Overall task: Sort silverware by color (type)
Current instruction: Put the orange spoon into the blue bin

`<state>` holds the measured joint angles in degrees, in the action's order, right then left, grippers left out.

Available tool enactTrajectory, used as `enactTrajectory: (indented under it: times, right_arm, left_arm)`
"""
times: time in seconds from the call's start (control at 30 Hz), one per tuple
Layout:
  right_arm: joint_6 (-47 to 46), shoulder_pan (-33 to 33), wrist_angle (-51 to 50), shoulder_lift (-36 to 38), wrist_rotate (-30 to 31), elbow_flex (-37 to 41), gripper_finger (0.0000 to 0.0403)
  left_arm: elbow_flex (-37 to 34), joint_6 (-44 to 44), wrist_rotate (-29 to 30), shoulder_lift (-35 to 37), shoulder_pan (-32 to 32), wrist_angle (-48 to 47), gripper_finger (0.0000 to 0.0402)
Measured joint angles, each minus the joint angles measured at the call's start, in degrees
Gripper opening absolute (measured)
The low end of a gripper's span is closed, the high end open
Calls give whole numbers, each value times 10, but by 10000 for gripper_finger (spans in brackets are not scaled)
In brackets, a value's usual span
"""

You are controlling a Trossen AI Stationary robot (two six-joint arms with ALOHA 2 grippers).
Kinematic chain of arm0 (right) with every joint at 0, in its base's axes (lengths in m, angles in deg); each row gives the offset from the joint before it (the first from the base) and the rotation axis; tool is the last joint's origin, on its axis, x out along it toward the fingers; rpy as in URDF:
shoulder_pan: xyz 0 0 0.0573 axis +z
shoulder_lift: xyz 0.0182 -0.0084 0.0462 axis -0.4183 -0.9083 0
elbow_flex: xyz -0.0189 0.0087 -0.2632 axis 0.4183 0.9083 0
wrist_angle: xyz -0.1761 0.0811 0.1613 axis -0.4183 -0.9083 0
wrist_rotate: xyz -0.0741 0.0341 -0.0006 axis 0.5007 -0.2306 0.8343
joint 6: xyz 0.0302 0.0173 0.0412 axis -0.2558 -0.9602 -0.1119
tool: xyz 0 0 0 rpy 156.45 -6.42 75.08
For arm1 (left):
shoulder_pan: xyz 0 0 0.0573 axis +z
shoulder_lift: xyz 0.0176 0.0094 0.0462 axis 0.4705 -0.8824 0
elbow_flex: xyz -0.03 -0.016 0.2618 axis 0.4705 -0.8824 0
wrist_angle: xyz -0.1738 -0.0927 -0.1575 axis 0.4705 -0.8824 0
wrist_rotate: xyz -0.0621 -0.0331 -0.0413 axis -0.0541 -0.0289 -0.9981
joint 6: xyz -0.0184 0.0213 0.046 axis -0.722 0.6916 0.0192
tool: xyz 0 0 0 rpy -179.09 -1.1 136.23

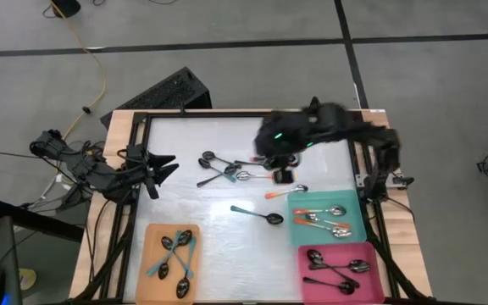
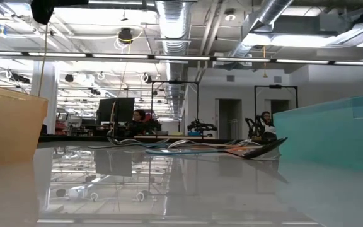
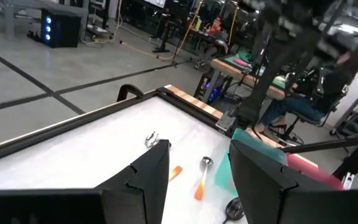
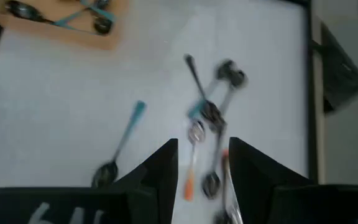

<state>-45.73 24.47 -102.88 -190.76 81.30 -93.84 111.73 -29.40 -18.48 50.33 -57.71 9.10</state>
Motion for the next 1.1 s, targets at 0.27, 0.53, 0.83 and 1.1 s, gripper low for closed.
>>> enactTrajectory:
  times: [0.27,0.53,0.83,1.1]
  right_arm:
    - [-35,-42,-69,117,51,4,148]
    - [-64,-78,-51,248,51,99,148]
    - [-75,-81,187,397,47,462,148]
    - [-101,-75,603,424,20,800,148]
  left_arm:
    - [0,-10,0,-3,0,-11,151]
    - [0,-10,0,-12,0,-14,151]
    - [0,-19,0,-33,0,-14,151]
    - [0,-21,0,-48,0,-13,151]
